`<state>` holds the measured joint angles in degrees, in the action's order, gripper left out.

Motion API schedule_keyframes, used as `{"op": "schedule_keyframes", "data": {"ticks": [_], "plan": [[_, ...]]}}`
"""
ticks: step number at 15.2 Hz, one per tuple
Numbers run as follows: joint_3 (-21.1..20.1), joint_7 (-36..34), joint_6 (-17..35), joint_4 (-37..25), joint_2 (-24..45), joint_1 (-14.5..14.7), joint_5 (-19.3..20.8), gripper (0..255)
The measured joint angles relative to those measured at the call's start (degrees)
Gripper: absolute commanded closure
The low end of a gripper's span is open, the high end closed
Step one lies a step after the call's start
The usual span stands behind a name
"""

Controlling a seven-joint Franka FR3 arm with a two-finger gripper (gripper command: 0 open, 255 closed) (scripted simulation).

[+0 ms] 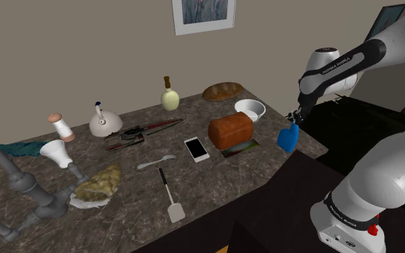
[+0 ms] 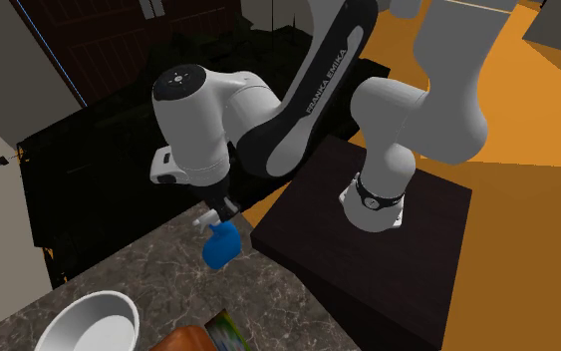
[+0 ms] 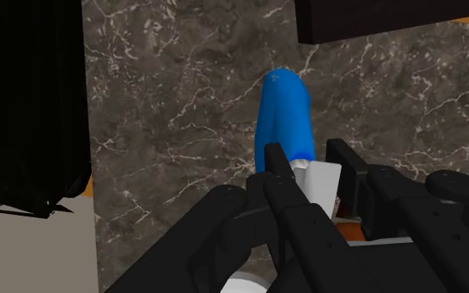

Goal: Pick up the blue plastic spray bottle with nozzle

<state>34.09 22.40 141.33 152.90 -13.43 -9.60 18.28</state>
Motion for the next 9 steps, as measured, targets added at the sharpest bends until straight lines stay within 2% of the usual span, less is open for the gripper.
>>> {"op": "schedule_keyframes", "data": {"ticks": [9], "plan": [[-2.0, -0.93, -8.67, -2.43, -6.44, -0.95, 1.27, 255]]}}
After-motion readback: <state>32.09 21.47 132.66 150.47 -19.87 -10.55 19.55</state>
